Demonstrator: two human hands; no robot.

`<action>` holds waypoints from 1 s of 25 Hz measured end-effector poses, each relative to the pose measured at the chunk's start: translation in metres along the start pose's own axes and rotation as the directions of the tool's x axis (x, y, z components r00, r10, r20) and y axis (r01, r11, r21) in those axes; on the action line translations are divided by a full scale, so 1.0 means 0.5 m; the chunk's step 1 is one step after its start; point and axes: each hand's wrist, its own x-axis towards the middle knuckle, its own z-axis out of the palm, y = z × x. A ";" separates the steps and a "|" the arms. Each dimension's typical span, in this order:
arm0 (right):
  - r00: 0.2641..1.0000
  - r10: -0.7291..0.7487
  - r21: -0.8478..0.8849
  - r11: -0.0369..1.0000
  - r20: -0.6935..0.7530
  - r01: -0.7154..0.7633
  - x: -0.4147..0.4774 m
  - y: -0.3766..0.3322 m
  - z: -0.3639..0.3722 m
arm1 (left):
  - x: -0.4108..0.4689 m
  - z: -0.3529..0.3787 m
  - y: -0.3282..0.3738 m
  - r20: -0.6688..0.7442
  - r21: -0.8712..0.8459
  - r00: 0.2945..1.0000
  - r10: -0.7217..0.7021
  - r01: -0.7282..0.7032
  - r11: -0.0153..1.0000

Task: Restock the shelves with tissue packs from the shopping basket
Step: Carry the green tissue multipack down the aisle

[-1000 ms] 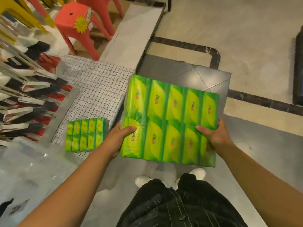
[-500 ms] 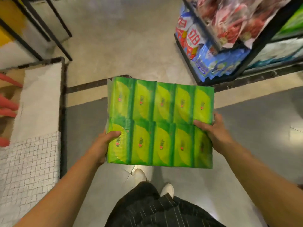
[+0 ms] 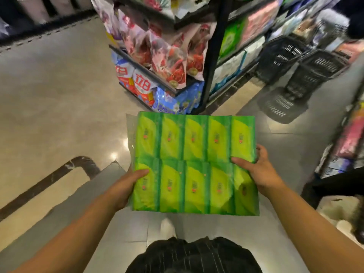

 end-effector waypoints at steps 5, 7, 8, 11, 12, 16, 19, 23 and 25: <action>0.988 0.012 0.122 0.992 -0.152 0.007 0.092 -0.087 -0.076 | 0.185 0.119 0.168 0.087 0.167 0.996 0.022 -0.036 0.985; 0.977 0.015 0.165 0.986 -0.211 0.020 0.142 -0.119 -0.122 | 0.256 0.198 0.217 0.117 0.185 0.992 0.037 -0.059 0.981; 0.974 0.023 0.186 0.982 -0.223 0.020 0.170 -0.131 -0.146 | 0.291 0.239 0.238 0.113 0.192 0.992 0.053 -0.074 0.979; 0.972 0.036 0.223 0.975 -0.231 0.017 0.274 -0.170 -0.218 | 0.396 0.357 0.296 0.089 0.176 0.992 0.090 -0.104 0.979; 0.972 0.040 0.231 0.973 -0.231 0.015 0.316 -0.188 -0.245 | 0.434 0.399 0.316 0.100 0.169 0.991 0.086 -0.103 0.980; 0.982 0.030 0.219 0.976 -0.186 0.011 0.498 -0.272 -0.353 | 0.573 0.547 0.382 0.135 0.168 0.989 0.057 -0.079 0.983; 0.986 -0.017 0.160 0.986 -0.166 0.043 0.639 -0.370 -0.434 | 0.672 0.653 0.437 0.087 0.120 0.993 0.085 -0.095 0.988; 0.987 -0.053 0.093 0.993 -0.154 0.068 0.827 -0.481 -0.504 | 0.802 0.757 0.524 0.063 0.088 0.988 0.141 -0.146 0.985; 0.989 -0.058 0.085 0.994 -0.139 0.070 0.924 -0.532 -0.519 | 0.882 0.795 0.571 0.050 0.097 0.983 0.179 -0.183 0.978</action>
